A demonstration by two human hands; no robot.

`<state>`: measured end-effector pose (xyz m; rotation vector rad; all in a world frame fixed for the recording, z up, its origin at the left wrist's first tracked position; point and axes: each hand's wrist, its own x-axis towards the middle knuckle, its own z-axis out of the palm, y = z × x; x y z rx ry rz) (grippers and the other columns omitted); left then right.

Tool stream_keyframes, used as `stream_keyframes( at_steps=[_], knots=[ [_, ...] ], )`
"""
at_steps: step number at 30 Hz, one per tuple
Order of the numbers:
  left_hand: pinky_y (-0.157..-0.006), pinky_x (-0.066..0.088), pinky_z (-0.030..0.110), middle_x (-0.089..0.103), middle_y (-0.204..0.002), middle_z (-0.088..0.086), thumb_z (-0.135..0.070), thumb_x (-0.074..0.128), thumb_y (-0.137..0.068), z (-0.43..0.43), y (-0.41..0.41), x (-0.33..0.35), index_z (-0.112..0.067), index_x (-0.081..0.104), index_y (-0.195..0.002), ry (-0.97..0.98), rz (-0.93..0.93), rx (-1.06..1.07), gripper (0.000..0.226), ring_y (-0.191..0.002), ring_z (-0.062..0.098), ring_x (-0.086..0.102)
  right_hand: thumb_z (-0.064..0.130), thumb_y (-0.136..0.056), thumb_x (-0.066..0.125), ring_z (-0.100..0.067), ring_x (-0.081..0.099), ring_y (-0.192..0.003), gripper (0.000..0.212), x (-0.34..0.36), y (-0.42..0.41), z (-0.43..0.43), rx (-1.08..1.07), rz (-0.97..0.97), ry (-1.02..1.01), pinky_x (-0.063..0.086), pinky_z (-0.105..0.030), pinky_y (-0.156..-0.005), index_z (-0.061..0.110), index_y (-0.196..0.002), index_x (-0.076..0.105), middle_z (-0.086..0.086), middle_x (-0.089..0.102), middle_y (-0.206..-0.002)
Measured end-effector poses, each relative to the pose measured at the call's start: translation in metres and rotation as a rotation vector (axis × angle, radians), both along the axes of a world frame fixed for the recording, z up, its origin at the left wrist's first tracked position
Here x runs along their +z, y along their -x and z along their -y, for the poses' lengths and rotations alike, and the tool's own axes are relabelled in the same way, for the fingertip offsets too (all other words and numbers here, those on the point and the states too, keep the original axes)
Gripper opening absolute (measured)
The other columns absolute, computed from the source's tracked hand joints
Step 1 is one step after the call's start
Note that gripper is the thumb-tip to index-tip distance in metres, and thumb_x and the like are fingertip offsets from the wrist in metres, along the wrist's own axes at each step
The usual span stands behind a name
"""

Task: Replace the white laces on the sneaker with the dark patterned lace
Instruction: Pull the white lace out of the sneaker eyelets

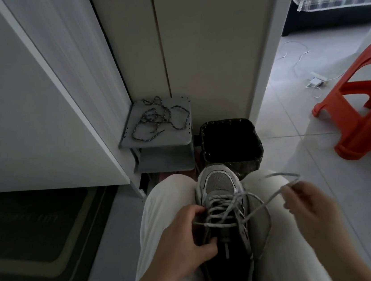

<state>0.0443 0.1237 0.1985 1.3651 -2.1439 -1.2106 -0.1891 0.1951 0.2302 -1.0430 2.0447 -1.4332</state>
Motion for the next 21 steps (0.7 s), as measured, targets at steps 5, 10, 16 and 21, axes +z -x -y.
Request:
stream_keyframes(
  at_steps=[5,10,16,21],
  knots=[
    [-0.077,0.051,0.016,0.059,-0.101,-0.029,-0.055,0.066,-0.059,-0.002,-0.001,0.0,-0.053,0.041,-0.11,0.015,-0.008,0.008,0.056,-0.09,-0.01,0.06,0.02,-0.072,0.078,-0.004,0.057,-0.061,0.027,-0.011,-0.037,-0.007,0.399,-0.155,-0.132,0.04,-0.011,-0.056,0.043,-0.07,0.064,0.016,0.064,-0.07],
    [-0.076,0.049,0.012,0.061,-0.1,-0.029,-0.052,0.066,-0.061,-0.003,-0.001,0.001,-0.05,0.043,-0.111,0.004,-0.021,0.012,0.055,-0.091,-0.011,0.06,0.013,-0.083,0.066,-0.004,0.053,-0.052,0.021,-0.019,-0.047,-0.004,0.305,-0.128,-0.034,0.038,-0.011,-0.049,0.031,-0.074,0.059,0.015,0.062,-0.063],
    [-0.079,0.048,0.01,0.059,-0.104,-0.028,-0.053,0.066,-0.062,-0.004,-0.001,0.003,-0.049,0.044,-0.114,0.005,-0.024,0.005,0.056,-0.095,-0.012,0.057,0.013,-0.092,0.05,-0.003,0.067,-0.063,0.027,-0.01,-0.024,0.001,0.046,0.039,0.014,0.051,-0.016,-0.058,0.031,-0.074,0.059,0.012,0.071,-0.07],
    [-0.081,0.048,0.011,0.059,-0.106,-0.025,-0.052,0.066,-0.061,-0.004,-0.001,0.004,-0.047,0.045,-0.114,-0.002,-0.031,0.006,0.057,-0.097,-0.011,0.057,0.02,-0.078,0.073,-0.01,0.06,-0.055,0.014,-0.013,-0.039,-0.002,0.39,-0.063,-0.156,0.048,-0.022,-0.056,0.027,-0.07,0.064,0.003,0.068,-0.065]
  ],
)
